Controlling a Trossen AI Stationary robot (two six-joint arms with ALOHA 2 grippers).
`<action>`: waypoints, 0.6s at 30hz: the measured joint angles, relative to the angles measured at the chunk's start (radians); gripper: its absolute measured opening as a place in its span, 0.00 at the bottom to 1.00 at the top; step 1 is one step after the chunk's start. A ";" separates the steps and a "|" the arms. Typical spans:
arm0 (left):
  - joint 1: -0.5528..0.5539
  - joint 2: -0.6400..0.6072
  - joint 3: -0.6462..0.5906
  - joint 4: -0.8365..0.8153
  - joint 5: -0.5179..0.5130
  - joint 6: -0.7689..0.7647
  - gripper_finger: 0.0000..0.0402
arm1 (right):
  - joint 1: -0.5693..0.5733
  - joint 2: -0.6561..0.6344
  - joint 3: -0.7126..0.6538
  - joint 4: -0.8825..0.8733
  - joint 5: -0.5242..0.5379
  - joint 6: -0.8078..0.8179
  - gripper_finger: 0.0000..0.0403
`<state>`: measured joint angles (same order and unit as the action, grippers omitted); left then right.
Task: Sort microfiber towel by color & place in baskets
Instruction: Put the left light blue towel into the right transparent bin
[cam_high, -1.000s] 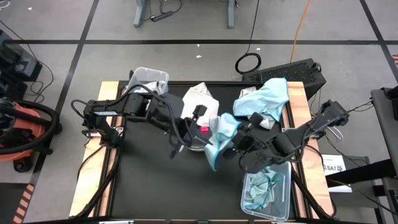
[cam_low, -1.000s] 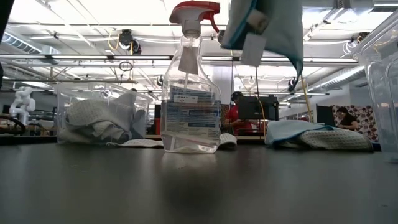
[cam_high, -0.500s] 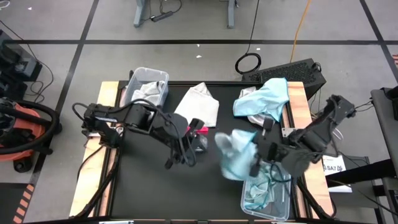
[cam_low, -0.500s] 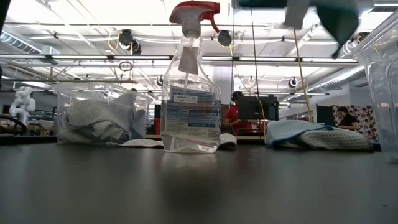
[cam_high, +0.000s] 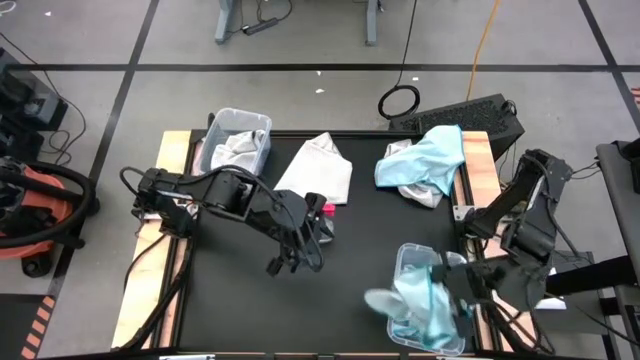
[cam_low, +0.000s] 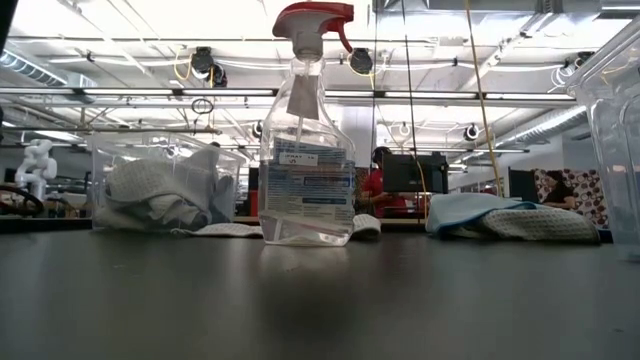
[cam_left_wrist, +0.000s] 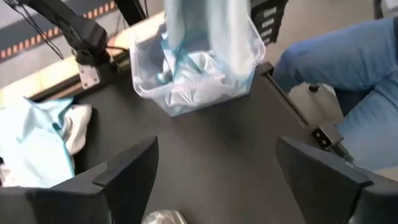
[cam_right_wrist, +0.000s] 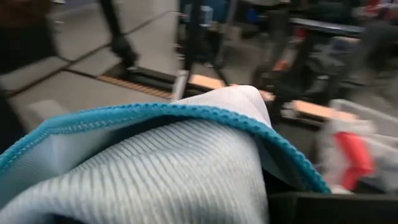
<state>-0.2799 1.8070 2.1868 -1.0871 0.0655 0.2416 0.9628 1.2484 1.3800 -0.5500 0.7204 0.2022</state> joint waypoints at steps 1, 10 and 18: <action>-0.002 0.003 0.000 -0.007 -0.001 0.000 0.82 | 0.014 0.000 0.000 -0.001 -0.012 0.013 0.00; -0.004 0.014 -0.010 -0.013 -0.004 -0.001 0.82 | 0.099 0.006 0.000 -0.101 -0.020 0.225 0.00; -0.004 0.013 -0.045 -0.018 -0.011 -0.001 0.82 | 0.114 0.075 0.001 -0.213 -0.058 0.380 0.00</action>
<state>-0.2840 1.8202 2.1416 -1.1055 0.0547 0.2403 1.0763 1.3235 1.3808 -0.7631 0.6620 0.5822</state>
